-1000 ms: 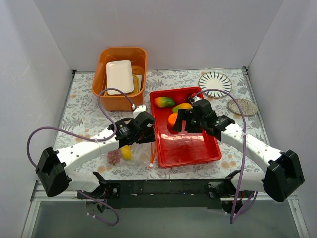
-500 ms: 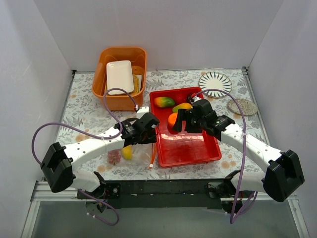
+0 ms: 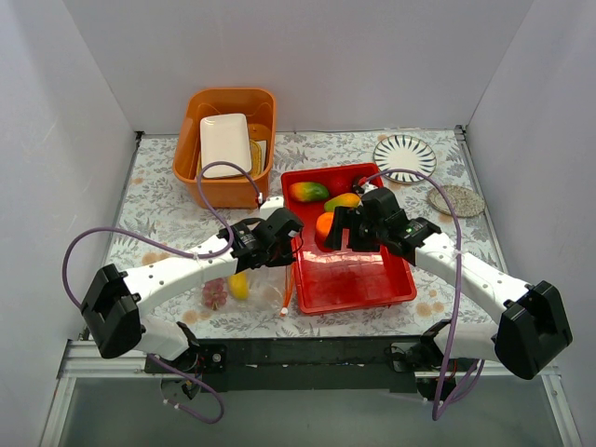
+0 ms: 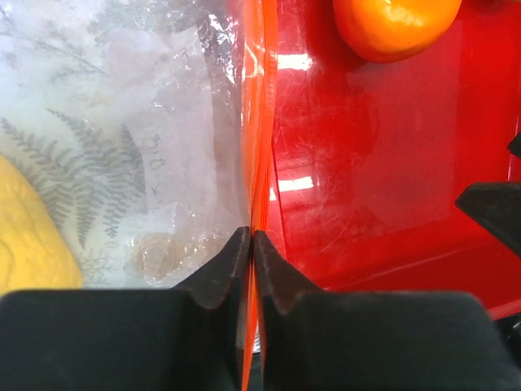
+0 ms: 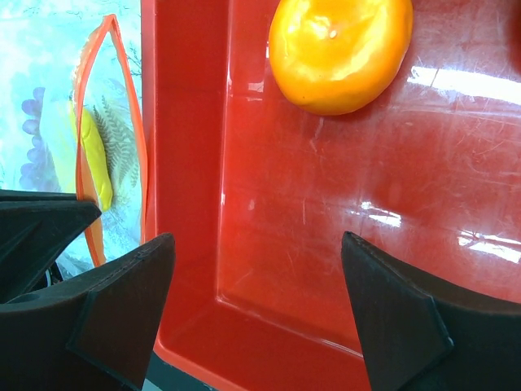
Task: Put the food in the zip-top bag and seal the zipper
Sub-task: Open the zipper of the food storage bag at the center of the board.
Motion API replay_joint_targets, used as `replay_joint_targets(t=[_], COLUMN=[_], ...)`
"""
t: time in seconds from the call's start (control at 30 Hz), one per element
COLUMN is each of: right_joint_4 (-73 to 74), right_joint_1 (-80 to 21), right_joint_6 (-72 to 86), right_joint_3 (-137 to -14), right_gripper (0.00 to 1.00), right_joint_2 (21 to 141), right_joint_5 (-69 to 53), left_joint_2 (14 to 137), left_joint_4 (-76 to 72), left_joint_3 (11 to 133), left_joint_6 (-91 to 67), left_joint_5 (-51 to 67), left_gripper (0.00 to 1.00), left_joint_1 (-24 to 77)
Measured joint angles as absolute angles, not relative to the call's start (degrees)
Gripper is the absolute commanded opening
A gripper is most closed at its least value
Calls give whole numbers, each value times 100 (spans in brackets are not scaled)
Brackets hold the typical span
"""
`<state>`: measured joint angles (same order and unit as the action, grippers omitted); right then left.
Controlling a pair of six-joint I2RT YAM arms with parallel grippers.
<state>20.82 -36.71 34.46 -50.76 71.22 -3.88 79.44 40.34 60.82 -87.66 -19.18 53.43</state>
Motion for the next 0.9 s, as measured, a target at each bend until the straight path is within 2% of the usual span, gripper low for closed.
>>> replay_joint_targets(t=[0.07,0.5,0.9], right_joint_4=[2082,2071,1916], right_joint_1=[-3671,-3660,-3601], right_joint_6=[3446,3446,3448], right_joint_3=[-5076,-5065,-4886], right_gripper=[90,90,89], right_joint_2=[7124,7124,7373], right_joint_5=[-388,-386,-460], left_joint_2=[7944,7887,6890], left_joint_4=[4042,4294,4591], left_joint_3=[6082,6082,6082], left_joint_6=[-8746,-8744,-8890], left_joint_5=[-1940,-2082,-2161], left_gripper=[0,0,0], left_joint_1=[5345,5345,5343])
